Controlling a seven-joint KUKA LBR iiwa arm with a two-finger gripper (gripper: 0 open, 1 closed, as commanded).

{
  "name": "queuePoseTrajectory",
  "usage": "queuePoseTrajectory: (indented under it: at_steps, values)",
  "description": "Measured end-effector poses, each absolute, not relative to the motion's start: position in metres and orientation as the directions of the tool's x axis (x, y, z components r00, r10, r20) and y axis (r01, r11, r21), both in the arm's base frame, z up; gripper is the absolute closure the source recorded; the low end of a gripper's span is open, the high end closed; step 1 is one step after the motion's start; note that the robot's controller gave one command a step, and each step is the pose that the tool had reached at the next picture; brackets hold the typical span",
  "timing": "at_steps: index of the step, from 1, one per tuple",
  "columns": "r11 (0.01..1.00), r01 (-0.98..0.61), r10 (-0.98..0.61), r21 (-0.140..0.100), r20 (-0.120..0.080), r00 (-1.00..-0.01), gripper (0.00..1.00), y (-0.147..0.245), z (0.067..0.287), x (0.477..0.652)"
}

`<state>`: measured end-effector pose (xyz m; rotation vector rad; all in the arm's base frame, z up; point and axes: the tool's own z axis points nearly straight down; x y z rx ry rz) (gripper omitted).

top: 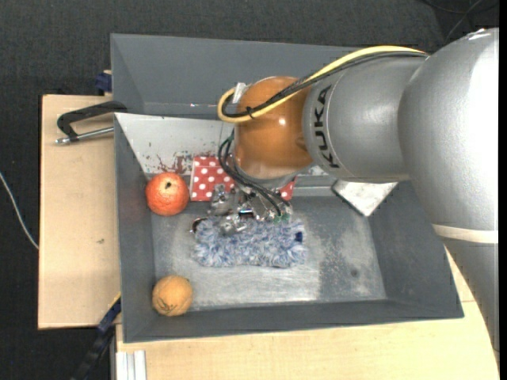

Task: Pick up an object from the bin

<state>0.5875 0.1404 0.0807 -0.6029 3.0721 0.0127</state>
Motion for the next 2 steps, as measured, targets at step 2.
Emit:
queuePoseTrajectory:
  at_steps: [2]
  values:
    - [0.894, -0.448, -0.448, 0.000, -0.009, -0.894, 1.00, 0.154, 0.237, 0.592]
